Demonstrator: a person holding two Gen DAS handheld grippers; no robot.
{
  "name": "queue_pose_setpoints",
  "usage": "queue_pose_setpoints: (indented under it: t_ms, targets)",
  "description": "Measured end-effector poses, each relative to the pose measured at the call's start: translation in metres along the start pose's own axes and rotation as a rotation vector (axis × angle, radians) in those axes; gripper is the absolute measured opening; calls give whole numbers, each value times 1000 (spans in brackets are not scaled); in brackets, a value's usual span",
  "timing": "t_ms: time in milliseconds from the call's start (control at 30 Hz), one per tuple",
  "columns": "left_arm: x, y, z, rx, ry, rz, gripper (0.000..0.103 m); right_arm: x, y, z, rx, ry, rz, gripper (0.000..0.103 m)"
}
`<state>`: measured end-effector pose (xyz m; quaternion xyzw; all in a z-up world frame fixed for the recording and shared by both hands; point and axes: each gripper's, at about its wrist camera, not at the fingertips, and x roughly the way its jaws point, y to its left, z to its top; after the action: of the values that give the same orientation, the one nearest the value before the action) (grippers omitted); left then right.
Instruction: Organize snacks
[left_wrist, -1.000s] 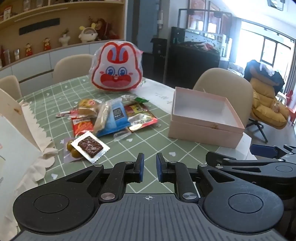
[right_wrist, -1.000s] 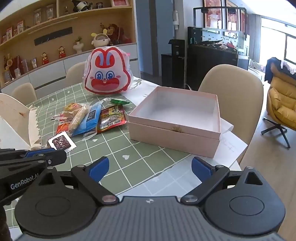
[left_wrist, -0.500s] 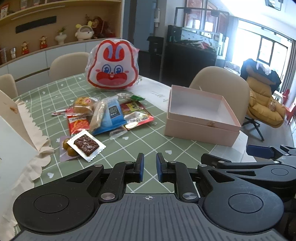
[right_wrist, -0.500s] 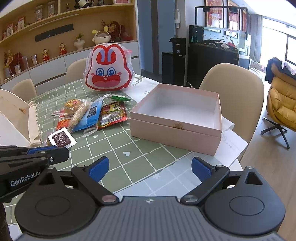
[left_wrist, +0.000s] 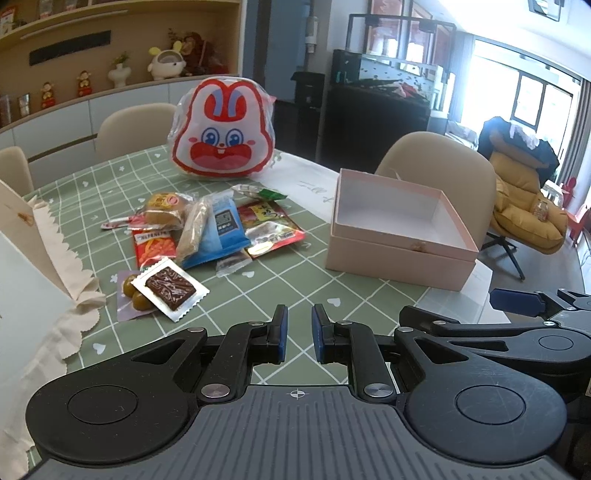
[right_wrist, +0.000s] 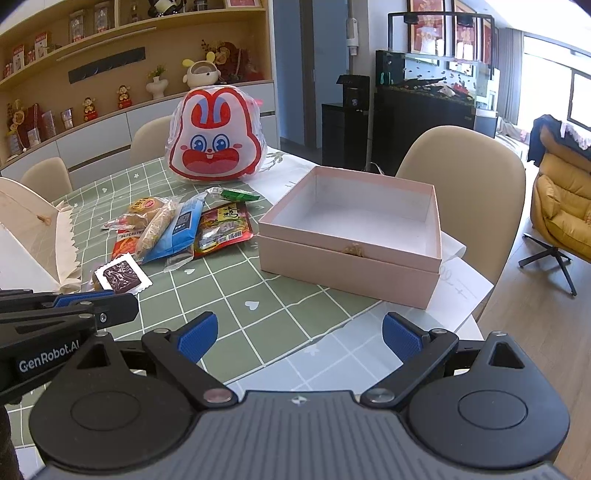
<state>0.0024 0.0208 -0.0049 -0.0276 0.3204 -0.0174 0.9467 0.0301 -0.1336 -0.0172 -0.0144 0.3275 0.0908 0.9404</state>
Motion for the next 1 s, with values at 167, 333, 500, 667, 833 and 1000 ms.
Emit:
queue_pose_setpoints:
  t_ms: [167,333,500,667,833,1000]
  targets:
    - [0,0,-1,-2,0,0,18,0,0,0,0,0,1,96]
    - [0,0,-1,-3,1,-1,18,0,0,0,2,1,1,96]
    - [0,0,-1,-4,1,0,18,1,-1,-2,5,8,-3,96]
    - [0,1,-1,-4,1,0,18,2,-1,-3,5,8,-4,96]
    - [0,1,-3,-9,3,3,18,2,-1,-3,5,11,-4,96]
    - [0,1,-3,-9,4,2,18,2,-1,-3,5,11,-4,96]
